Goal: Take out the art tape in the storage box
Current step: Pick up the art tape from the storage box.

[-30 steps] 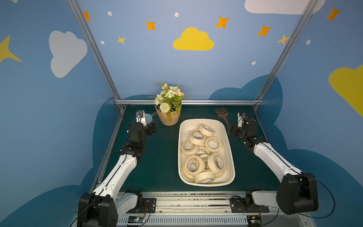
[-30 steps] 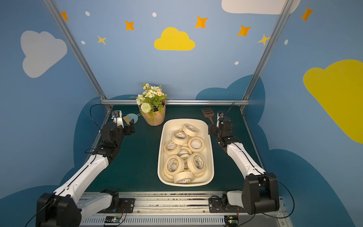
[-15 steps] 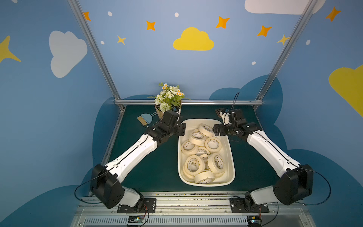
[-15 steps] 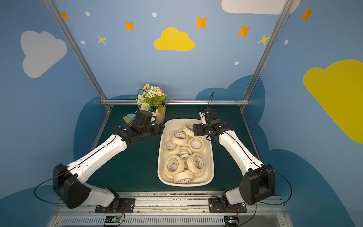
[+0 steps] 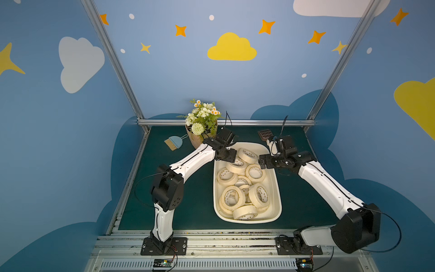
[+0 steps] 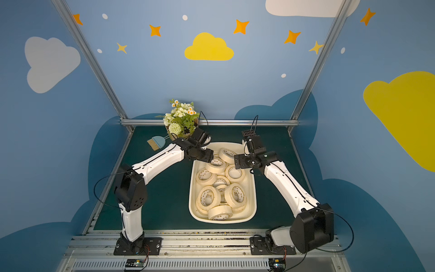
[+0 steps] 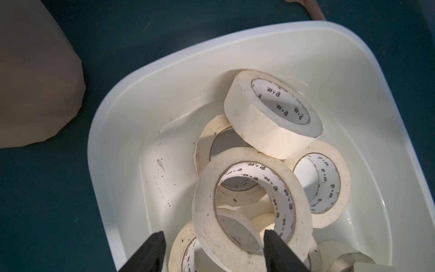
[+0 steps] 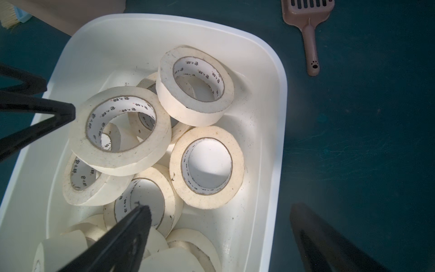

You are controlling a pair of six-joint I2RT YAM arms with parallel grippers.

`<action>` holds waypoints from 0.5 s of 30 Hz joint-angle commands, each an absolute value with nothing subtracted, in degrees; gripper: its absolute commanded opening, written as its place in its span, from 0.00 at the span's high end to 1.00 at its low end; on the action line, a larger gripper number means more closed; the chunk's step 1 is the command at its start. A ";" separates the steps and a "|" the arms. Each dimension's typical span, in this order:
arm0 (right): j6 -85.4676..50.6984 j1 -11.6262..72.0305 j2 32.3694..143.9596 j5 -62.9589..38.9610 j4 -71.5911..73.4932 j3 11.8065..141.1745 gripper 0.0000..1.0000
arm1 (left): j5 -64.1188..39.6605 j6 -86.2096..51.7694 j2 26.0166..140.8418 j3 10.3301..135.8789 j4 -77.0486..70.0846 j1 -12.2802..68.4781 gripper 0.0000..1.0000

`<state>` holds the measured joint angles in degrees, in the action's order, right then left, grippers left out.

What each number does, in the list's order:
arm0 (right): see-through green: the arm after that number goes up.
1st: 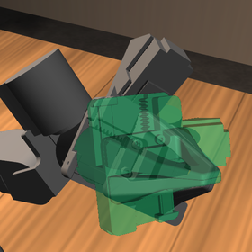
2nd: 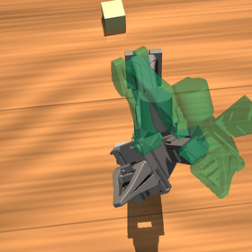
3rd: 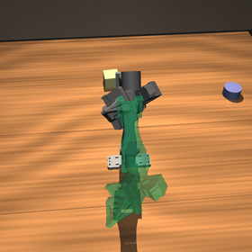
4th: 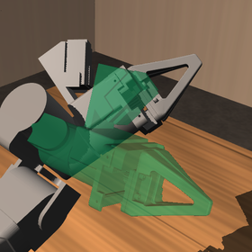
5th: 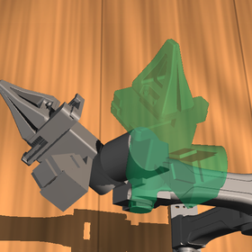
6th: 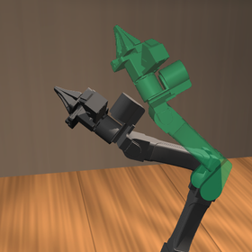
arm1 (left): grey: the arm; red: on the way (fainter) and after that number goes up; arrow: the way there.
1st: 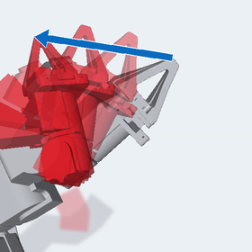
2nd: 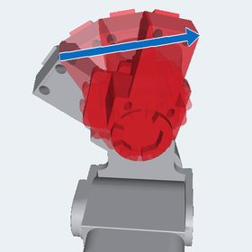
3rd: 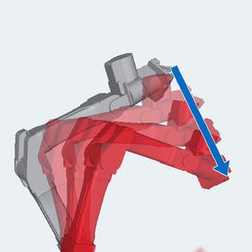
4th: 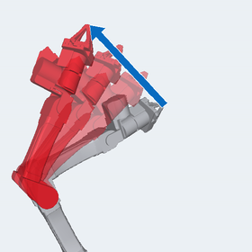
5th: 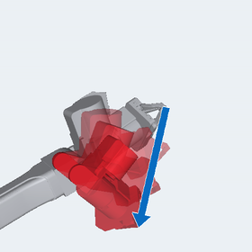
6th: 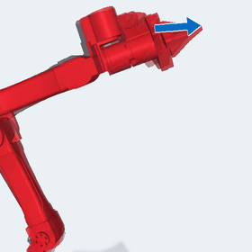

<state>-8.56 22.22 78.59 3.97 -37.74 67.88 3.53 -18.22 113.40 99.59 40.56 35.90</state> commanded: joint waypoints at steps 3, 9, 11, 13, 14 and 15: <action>-8.67 21.80 76.30 6.33 -38.56 66.27 0.02 | 2.81 -17.06 117.52 102.29 45.76 36.21 0.33; -8.50 21.62 75.46 7.84 -38.50 65.18 0.02 | 1.94 -16.65 120.79 103.42 46.60 36.61 0.36; -8.34 21.38 75.24 8.42 -38.50 64.97 0.02 | 2.06 -16.36 121.36 103.29 47.18 36.96 0.42; -8.22 21.18 75.20 8.52 -38.50 64.81 0.02 | 2.63 -16.41 121.25 102.67 47.20 37.10 0.49; -8.17 21.09 75.17 8.52 -38.50 64.63 0.02 | 2.66 -16.39 121.10 102.49 47.19 37.18 0.53; -8.15 21.01 75.17 8.60 -38.50 64.62 0.02 | 2.59 -16.31 121.01 102.33 47.20 37.17 0.57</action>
<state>-8.54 21.43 76.44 7.46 -37.89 65.28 3.46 -17.26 120.18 102.61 44.23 36.62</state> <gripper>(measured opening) 0.980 0.446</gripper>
